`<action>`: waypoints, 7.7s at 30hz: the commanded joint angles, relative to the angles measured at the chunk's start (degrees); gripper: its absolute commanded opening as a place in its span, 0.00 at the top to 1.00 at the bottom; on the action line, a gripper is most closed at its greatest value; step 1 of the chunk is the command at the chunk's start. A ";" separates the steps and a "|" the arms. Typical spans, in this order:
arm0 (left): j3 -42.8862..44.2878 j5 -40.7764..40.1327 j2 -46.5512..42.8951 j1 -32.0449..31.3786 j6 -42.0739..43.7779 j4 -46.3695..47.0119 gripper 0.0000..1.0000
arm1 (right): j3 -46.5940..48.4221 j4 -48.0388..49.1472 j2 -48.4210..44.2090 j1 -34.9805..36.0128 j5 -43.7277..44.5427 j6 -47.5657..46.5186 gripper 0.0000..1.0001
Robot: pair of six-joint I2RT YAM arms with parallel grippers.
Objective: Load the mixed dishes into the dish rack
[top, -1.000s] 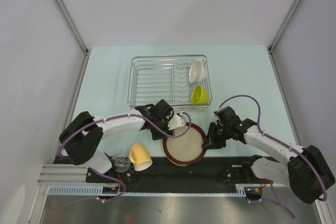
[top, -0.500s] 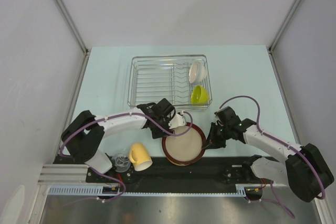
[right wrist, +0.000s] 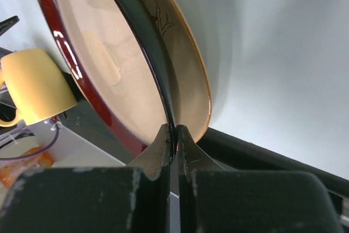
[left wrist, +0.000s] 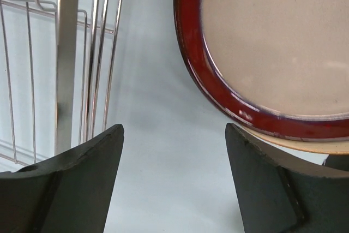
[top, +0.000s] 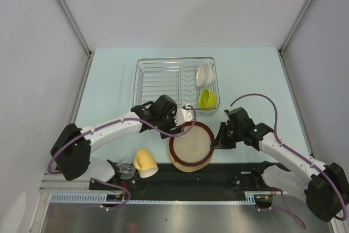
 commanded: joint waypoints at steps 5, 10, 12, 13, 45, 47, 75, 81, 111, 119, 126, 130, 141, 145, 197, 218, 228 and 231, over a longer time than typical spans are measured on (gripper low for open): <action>8.63 8.87 -6.46 9.29 -4.51 -4.00 0.19 | 13.12 -7.01 -4.72 3.88 11.12 -8.52 1.00; 11.45 13.27 -9.26 15.45 -5.39 -5.85 0.19 | 19.19 -10.62 -2.00 14.25 24.56 -12.65 1.00; 12.06 14.50 -9.62 17.04 -5.92 -5.94 0.19 | 22.88 -12.12 -0.16 20.03 28.87 -13.53 1.00; 12.24 15.29 -9.80 18.62 -6.36 -6.03 0.19 | 24.11 -13.86 1.50 21.98 33.67 -13.88 1.00; 9.70 21.27 -12.52 32.51 -8.56 -4.89 0.19 | 53.47 20.18 20.15 24.74 71.79 -71.09 1.00; 9.35 21.80 -12.44 33.22 -8.47 -4.80 0.19 | 53.57 24.15 22.34 22.10 70.21 -74.43 1.00; 4.95 24.96 -10.15 38.41 -9.26 -1.72 0.20 | 52.43 55.90 40.55 13.39 52.98 -108.63 1.00; 4.60 25.05 -10.33 38.67 -9.35 -1.55 0.20 | 49.79 53.10 37.21 11.28 45.07 -108.99 1.00; 4.16 24.88 -9.53 38.85 -9.17 -1.19 0.20 | 45.04 53.53 37.11 3.90 30.73 -106.44 1.00; 3.98 24.96 -9.62 38.85 -9.44 -1.02 0.20 | 44.78 51.95 38.96 3.90 30.47 -103.36 1.00; 3.81 24.70 -10.06 38.93 -9.08 -0.93 0.20 | 43.72 53.18 41.16 3.72 30.21 -102.13 1.00; 3.81 24.61 -9.97 38.93 -8.82 -1.02 0.20 | 43.46 53.09 42.12 3.28 30.12 -101.17 1.00; 4.25 24.70 -9.98 39.37 -8.47 -1.19 0.20 | 43.02 53.80 45.46 2.76 30.38 -98.35 1.00; 4.42 24.88 -9.97 39.46 -8.56 -1.28 0.20 | 43.02 53.62 46.17 2.32 30.21 -95.81 1.00; -5.23 6.95 -10.06 12.22 12.62 -2.08 0.18 | 4.89 -0.71 -6.12 3.90 4.99 3.85 0.41; -11.57 2.99 -4.71 1.68 11.57 4.25 0.18 | -11.30 15.21 -2.00 -3.05 -1.61 5.71 0.44; -11.84 2.20 -0.67 -2.99 6.57 9.35 0.19 | -14.37 24.15 0.81 -2.35 -3.19 13.60 0.46; -10.70 2.03 1.09 -4.30 5.42 9.70 0.19 | -15.08 24.53 1.34 -1.73 -2.31 14.76 0.47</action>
